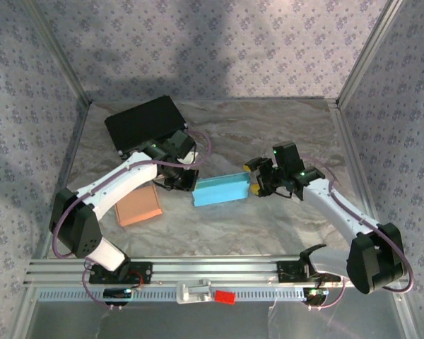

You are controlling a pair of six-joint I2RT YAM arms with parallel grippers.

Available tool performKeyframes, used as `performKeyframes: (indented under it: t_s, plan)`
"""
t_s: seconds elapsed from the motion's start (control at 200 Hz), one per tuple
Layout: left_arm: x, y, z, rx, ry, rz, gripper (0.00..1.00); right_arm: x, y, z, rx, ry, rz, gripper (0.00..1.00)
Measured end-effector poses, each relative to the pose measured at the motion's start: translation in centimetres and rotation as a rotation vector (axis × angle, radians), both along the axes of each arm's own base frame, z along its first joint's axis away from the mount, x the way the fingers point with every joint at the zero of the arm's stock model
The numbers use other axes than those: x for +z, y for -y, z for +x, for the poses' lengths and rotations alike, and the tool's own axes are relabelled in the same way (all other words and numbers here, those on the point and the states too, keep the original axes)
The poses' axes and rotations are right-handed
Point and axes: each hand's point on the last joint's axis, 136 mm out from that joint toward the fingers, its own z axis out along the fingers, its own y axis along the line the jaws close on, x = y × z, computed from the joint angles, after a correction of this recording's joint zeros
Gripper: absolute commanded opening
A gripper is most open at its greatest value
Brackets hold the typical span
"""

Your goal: Fold the paper box

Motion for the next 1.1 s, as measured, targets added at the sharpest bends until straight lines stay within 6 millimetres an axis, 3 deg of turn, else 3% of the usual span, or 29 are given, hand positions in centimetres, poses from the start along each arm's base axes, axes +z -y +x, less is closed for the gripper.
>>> performKeyframes:
  t_s: [0.21, 0.63, 0.81, 1.099]
  plan:
    - [0.0, 0.0, 0.0, 0.007, -0.002, 0.000, 0.06, -0.1, 0.2, 0.2, -0.017, -0.010, 0.024, 0.51]
    - [0.0, 0.0, 0.0, 0.006, -0.001, 0.000, 0.08, -1.0, 0.5, 0.5, 0.014, -0.005, -0.003, 0.40]
    - [-0.1, -0.2, -0.2, 0.018, -0.013, 0.009, 0.26, -1.1, 0.5, 0.5, 0.026, 0.006, -0.012, 0.36]
    - [0.1, -0.7, -0.8, 0.068, -0.038, -0.005, 0.39, -1.2, 0.4, 0.7, 0.048, 0.020, -0.031, 0.34]
